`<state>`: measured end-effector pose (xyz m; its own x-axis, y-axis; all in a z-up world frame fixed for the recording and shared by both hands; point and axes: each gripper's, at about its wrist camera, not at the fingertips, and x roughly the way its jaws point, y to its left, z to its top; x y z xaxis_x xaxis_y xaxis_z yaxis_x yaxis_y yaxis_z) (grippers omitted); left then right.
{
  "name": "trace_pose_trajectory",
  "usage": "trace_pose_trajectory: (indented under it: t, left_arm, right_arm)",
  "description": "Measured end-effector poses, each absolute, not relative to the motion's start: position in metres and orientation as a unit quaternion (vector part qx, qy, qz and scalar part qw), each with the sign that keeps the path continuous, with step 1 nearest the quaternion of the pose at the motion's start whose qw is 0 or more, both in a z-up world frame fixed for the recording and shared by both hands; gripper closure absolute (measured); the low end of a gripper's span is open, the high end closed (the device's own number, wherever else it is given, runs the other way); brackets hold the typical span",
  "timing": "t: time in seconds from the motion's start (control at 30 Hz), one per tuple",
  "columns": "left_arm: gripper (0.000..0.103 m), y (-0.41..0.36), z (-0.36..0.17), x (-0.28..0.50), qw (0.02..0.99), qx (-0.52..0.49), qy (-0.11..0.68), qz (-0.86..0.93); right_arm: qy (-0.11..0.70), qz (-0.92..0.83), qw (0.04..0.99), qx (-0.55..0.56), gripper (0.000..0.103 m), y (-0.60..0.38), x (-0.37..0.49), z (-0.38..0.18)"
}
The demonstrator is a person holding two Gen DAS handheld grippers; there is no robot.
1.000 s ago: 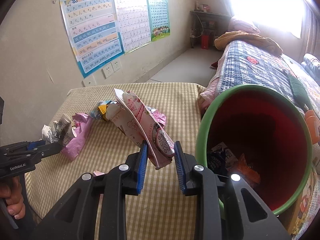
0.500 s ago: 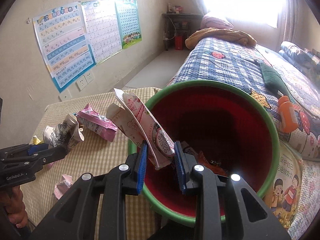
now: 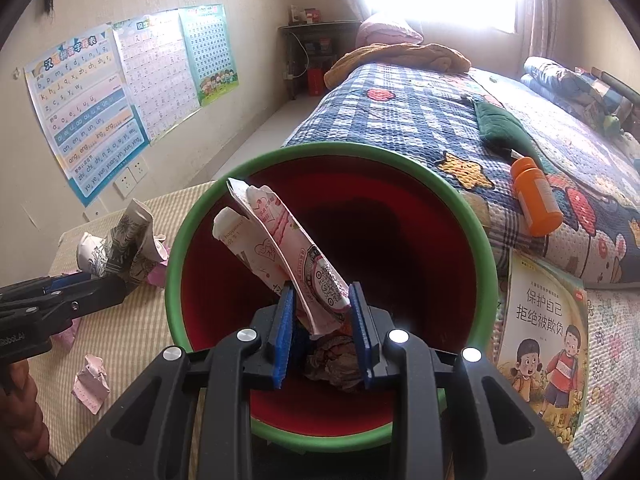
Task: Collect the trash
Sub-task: 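Carry the pink-and-white carton and white wrapper over the bucket, then open both grippers to drop the carton and wrapper into the bucket, then move both grippers back toward the remaining trash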
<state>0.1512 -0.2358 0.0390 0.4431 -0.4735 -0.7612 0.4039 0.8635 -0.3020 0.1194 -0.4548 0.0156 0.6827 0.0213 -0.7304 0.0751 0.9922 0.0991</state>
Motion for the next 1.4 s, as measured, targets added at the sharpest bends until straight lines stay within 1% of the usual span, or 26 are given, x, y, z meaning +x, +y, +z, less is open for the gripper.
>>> trace_pose_trajectory:
  t: [0.33, 0.37, 0.4, 0.47, 0.53, 0.57, 0.6, 0.63, 0.67, 0.7, 0.77, 0.83, 0.93, 1.4]
  left_arm:
    - [0.059, -0.272, 0.032, 0.162, 0.835, -0.029, 0.471, -0.284]
    - [0.056, -0.275, 0.032, 0.163, 0.833, -0.03, 0.472, -0.287]
    - [0.054, -0.276, 0.033, 0.164, 0.832, -0.032, 0.471, -0.29]
    - [0.042, -0.277, 0.037, 0.163, 0.835, -0.032, 0.465, -0.292]
    - [0.036, -0.275, 0.04, 0.161, 0.839, -0.034, 0.458, -0.292]
    - [0.034, -0.272, 0.042, 0.162, 0.84, -0.039, 0.456, -0.29]
    - [0.033, -0.269, 0.043, 0.162, 0.842, -0.044, 0.456, -0.286]
    - [0.029, -0.265, 0.044, 0.162, 0.843, -0.049, 0.455, -0.282]
    - [0.026, -0.26, 0.045, 0.162, 0.846, -0.052, 0.453, -0.277]
    - [0.025, -0.255, 0.047, 0.161, 0.848, -0.055, 0.451, -0.272]
    - [0.015, -0.246, 0.049, 0.16, 0.853, -0.058, 0.448, -0.262]
    - [0.01, -0.235, 0.052, 0.158, 0.859, -0.059, 0.444, -0.25]
    - [0.006, -0.219, 0.053, 0.154, 0.863, -0.062, 0.442, -0.236]
    - [0.006, -0.115, 0.052, 0.124, 0.881, -0.096, 0.438, -0.154]
  right_arm:
    - [0.404, -0.033, 0.912, 0.069, 0.075, -0.477, 0.118, 0.009]
    - [0.404, -0.035, 0.912, 0.069, 0.073, -0.478, 0.118, 0.008]
    - [0.404, -0.037, 0.912, 0.068, 0.073, -0.478, 0.117, 0.008]
    - [0.403, -0.037, 0.912, 0.07, 0.073, -0.48, 0.117, 0.008]
    - [0.402, -0.037, 0.912, 0.071, 0.073, -0.481, 0.116, 0.008]
    - [0.401, -0.038, 0.912, 0.072, 0.066, -0.481, 0.115, 0.009]
    - [0.4, -0.038, 0.913, 0.073, 0.061, -0.481, 0.115, 0.009]
    - [0.397, -0.04, 0.914, 0.074, 0.05, -0.481, 0.114, 0.01]
    - [0.395, -0.04, 0.915, 0.076, 0.042, -0.481, 0.112, 0.012]
    - [0.393, -0.041, 0.916, 0.076, 0.038, -0.479, 0.112, 0.014]
    - [0.39, -0.043, 0.917, 0.072, 0.02, -0.475, 0.111, 0.017]
    - [0.385, -0.046, 0.919, 0.07, 0.011, -0.471, 0.11, 0.021]
    - [0.383, -0.042, 0.921, 0.061, 0.007, -0.459, 0.11, 0.026]
    - [0.383, 0.03, 0.923, 0.017, 0.007, -0.37, 0.114, 0.04]
